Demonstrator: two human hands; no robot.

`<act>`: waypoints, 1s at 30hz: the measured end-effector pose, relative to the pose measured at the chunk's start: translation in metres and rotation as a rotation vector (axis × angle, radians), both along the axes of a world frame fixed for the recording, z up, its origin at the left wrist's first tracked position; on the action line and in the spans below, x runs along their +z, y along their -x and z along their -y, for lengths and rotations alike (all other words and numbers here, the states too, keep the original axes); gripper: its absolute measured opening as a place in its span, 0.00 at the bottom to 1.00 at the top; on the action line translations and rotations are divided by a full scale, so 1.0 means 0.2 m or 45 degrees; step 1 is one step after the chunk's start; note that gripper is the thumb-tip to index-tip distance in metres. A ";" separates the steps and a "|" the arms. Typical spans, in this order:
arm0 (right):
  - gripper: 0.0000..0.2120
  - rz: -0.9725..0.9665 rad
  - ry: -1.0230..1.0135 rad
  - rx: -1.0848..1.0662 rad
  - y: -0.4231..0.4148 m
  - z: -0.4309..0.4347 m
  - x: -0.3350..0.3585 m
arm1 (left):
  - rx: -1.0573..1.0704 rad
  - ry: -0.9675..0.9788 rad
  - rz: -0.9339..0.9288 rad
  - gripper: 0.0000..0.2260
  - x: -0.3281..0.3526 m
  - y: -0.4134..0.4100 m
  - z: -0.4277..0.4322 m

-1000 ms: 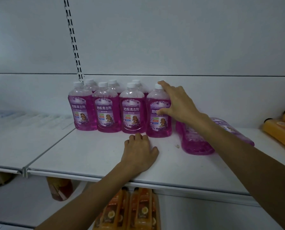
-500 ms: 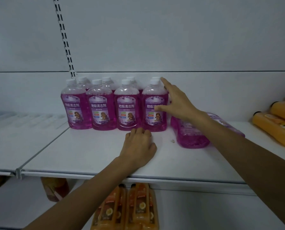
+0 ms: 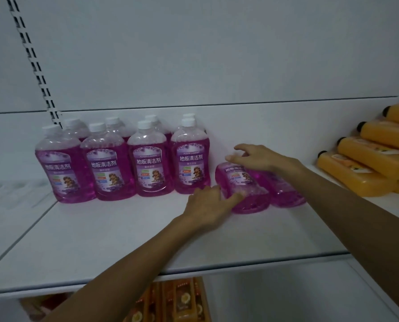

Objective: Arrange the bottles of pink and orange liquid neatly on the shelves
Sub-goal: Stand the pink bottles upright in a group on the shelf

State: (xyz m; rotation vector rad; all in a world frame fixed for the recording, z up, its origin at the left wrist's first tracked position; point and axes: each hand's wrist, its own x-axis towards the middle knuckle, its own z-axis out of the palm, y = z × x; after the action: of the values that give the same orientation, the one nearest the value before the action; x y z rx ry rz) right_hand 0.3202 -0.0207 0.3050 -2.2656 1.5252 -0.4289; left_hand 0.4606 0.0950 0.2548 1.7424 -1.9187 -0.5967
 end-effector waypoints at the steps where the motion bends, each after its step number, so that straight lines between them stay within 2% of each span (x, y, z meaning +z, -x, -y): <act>1: 0.36 -0.129 -0.008 -0.022 -0.02 0.01 -0.02 | 0.001 -0.010 0.038 0.34 -0.01 0.01 0.02; 3: 0.38 -0.357 0.010 -0.051 -0.04 0.03 -0.06 | 0.071 -0.012 0.092 0.39 -0.03 0.03 0.05; 4: 0.38 -0.400 0.015 -0.057 -0.05 0.04 -0.07 | 0.124 -0.016 0.101 0.39 -0.05 0.04 0.06; 7: 0.35 -0.363 0.022 -0.049 -0.05 0.08 -0.08 | 0.222 -0.001 -0.003 0.38 -0.06 0.06 0.08; 10: 0.31 -0.295 0.054 -0.022 -0.04 0.09 -0.08 | 0.260 -0.010 -0.229 0.37 -0.07 0.08 0.08; 12: 0.30 -0.111 0.011 0.013 -0.01 0.10 -0.07 | 0.259 -0.001 -0.363 0.35 -0.07 0.09 0.06; 14: 0.28 0.280 -0.064 0.056 0.01 0.09 -0.04 | 0.251 0.040 -0.509 0.34 -0.06 0.11 0.06; 16: 0.29 0.614 -0.066 0.098 0.02 0.07 0.00 | 0.247 0.103 -0.606 0.40 -0.06 0.12 0.07; 18: 0.30 0.725 0.031 0.170 0.03 0.07 0.03 | 0.233 0.175 -0.599 0.43 -0.08 0.14 0.08; 26: 0.36 0.709 0.316 0.423 0.13 -0.03 0.03 | 0.158 0.297 -0.500 0.43 -0.10 0.13 0.10; 28: 0.41 0.699 0.269 0.529 0.15 -0.04 0.04 | 0.180 0.310 -0.473 0.44 -0.10 0.14 0.09; 30: 0.50 0.620 0.281 0.594 0.14 -0.05 0.04 | 0.213 0.327 -0.439 0.44 -0.10 0.14 0.08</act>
State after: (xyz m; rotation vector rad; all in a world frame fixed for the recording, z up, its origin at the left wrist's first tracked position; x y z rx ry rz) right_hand 0.2914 -0.0114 0.3136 -2.3455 0.7156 -0.9531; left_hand 0.4330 0.0782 0.2342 1.5071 -1.5233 -0.5240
